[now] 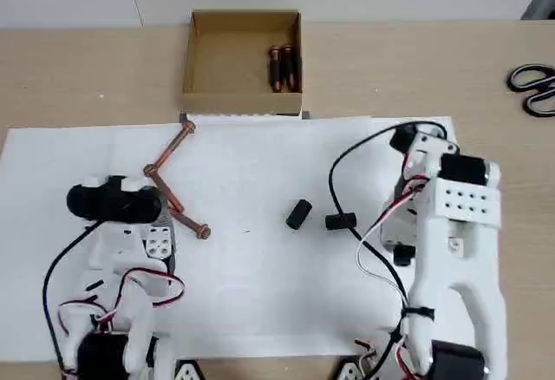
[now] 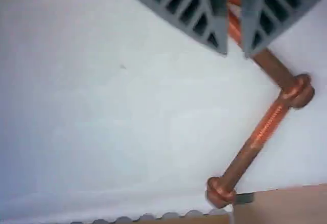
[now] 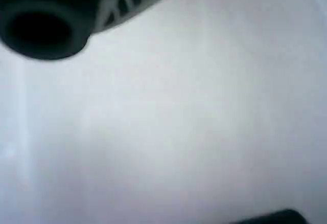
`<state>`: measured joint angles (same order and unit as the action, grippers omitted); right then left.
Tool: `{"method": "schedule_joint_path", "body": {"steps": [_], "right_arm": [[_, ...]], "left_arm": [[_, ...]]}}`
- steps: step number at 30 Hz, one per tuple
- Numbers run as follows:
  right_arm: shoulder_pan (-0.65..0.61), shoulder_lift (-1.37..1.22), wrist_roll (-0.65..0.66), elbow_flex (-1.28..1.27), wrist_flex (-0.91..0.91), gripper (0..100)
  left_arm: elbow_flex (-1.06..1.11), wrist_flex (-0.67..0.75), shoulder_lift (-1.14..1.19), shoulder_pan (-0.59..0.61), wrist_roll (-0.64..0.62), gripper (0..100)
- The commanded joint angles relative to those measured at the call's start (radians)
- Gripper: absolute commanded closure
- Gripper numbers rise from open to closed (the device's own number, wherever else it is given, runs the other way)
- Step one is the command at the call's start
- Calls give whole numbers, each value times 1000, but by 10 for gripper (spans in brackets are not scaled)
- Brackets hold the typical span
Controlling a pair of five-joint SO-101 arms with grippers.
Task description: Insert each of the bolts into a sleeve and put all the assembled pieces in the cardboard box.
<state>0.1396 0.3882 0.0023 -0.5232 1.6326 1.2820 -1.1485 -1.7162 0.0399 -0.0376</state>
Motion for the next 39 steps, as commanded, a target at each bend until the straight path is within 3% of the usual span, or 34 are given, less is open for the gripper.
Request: {"method": "schedule_joint_path", "body": {"steps": [1, 11, 24, 28, 32, 36, 39], "right_arm": [[65, 53, 12, -2, -10, 992], [180, 67, 17, -5, -10, 992], [191, 67, 12, -5, -10, 992], [191, 67, 11, -5, -10, 992], [193, 67, 11, -5, -10, 992], [193, 67, 11, -5, -10, 992], [193, 67, 11, -5, -10, 992]], "left_arm": [[-151, 2, 173, 26, 3, 992], [-653, 46, 853, 71, 3, 992], [-1095, 44, 1550, 68, 9, 992], [-1224, 18, 1732, 68, 158, 992], [-1360, 12, 1880, 69, 166, 990], [-1484, -3, 2013, 69, 169, 915], [-1596, -58, 2114, 64, 252, 898]]}}
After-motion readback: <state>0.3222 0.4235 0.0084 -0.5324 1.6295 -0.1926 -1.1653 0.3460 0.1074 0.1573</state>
